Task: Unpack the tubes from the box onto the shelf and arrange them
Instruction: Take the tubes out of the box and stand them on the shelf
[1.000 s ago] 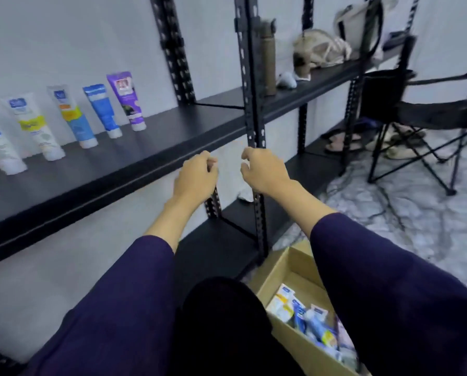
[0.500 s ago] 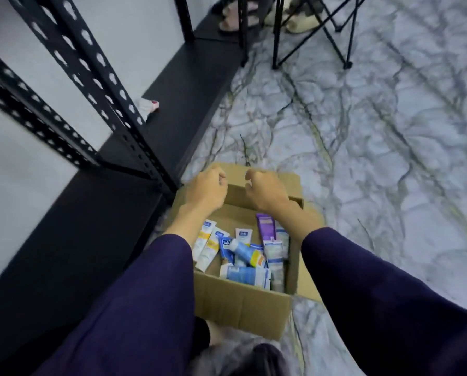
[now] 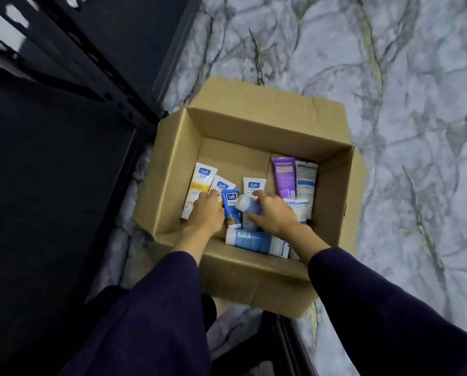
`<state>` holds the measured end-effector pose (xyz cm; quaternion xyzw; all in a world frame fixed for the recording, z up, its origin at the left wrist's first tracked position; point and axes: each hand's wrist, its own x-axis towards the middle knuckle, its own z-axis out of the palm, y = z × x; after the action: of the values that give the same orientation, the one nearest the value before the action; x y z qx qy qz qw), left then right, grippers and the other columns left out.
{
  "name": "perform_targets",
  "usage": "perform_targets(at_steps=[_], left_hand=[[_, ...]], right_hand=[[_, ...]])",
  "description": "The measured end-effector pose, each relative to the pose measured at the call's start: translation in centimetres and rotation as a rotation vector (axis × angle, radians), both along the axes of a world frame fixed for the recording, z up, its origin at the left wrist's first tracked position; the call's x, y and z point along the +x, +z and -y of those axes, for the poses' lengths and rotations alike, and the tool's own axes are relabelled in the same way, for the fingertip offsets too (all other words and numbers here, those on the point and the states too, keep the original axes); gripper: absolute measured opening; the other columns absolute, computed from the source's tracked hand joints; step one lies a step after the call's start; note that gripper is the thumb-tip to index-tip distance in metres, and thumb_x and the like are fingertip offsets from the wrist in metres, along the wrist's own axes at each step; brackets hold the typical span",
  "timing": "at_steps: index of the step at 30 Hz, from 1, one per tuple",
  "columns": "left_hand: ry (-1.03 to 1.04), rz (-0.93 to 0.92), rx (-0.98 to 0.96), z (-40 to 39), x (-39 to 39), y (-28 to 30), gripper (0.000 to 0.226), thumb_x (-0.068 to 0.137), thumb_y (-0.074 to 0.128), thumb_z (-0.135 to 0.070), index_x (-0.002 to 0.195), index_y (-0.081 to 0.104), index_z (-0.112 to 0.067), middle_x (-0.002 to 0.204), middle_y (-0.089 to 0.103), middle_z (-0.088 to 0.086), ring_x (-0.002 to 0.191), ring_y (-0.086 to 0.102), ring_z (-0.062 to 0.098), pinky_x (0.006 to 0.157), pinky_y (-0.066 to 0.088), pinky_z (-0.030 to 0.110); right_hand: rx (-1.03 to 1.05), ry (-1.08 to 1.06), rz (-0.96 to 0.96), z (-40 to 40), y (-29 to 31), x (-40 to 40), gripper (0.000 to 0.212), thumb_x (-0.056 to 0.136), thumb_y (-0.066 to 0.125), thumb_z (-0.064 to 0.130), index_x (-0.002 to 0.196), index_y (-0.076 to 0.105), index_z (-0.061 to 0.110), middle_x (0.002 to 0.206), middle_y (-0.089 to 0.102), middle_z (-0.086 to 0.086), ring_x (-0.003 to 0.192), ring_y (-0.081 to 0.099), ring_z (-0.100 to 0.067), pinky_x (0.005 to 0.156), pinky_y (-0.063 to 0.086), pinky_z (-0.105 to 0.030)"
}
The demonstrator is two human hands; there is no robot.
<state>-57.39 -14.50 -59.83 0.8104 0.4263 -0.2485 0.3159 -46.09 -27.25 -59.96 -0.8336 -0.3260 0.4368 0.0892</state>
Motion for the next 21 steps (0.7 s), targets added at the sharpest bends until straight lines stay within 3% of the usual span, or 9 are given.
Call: perform_targets(at_steps=[5,11,14,17,21], left_hand=[[-0.18,-0.071,0.139,0.4,-1.1,-1.4,0.067,0.087,0.057,-0.005,0.143,0.026,-0.024,0.139,0.024,0.012,0.12,0.034,0.034,0.094,0.044,0.043],[-0.235,-0.083,0.181,0.2,-0.8,-2.0,0.078,0.085,0.062,-0.007,0.146,0.019,-0.029,0.135,0.026,0.012,0.116,0.037,0.032,0.092,0.045,0.041],[-0.093,0.006,0.076,0.6,-0.5,-2.4,0.068,0.086,0.062,-0.025,0.144,0.027,-0.032,0.134,0.025,0.009,0.12,0.032,0.029,0.101,0.037,0.04],[0.157,0.064,-0.033,0.9,0.6,-2.6,0.052,0.086,0.062,-0.037,0.134,0.043,-0.032,0.136,0.023,0.004,0.126,0.026,0.029,0.11,0.026,0.042],[0.226,0.056,-0.015,1.7,1.2,-2.9,0.039,0.084,0.067,-0.042,0.119,0.06,-0.026,0.141,0.022,0.002,0.128,0.024,0.03,0.109,0.024,0.042]], right_hand=[[0.044,0.078,0.082,-0.3,-1.2,-0.5,0.059,0.087,0.062,0.036,0.137,0.038,0.019,0.132,0.045,-0.007,0.117,0.048,-0.027,0.096,0.043,-0.04],[0.391,-0.044,0.224,-2.2,-0.6,0.0,0.05,0.083,0.069,0.031,0.126,0.049,0.015,0.115,0.05,-0.006,0.103,0.049,-0.021,0.085,0.047,-0.035],[0.473,-0.064,0.276,-3.0,-0.4,0.6,0.043,0.081,0.071,0.02,0.119,0.053,0.012,0.112,0.052,-0.008,0.102,0.05,-0.024,0.084,0.047,-0.04],[0.454,0.005,0.302,-2.8,-0.5,1.0,0.044,0.08,0.07,0.01,0.121,0.053,0.012,0.121,0.053,-0.011,0.113,0.049,-0.029,0.088,0.048,-0.045],[0.409,0.109,0.297,-2.2,-0.9,0.3,0.049,0.08,0.069,0.006,0.124,0.05,0.016,0.136,0.044,-0.014,0.127,0.039,-0.034,0.088,0.049,-0.046]])
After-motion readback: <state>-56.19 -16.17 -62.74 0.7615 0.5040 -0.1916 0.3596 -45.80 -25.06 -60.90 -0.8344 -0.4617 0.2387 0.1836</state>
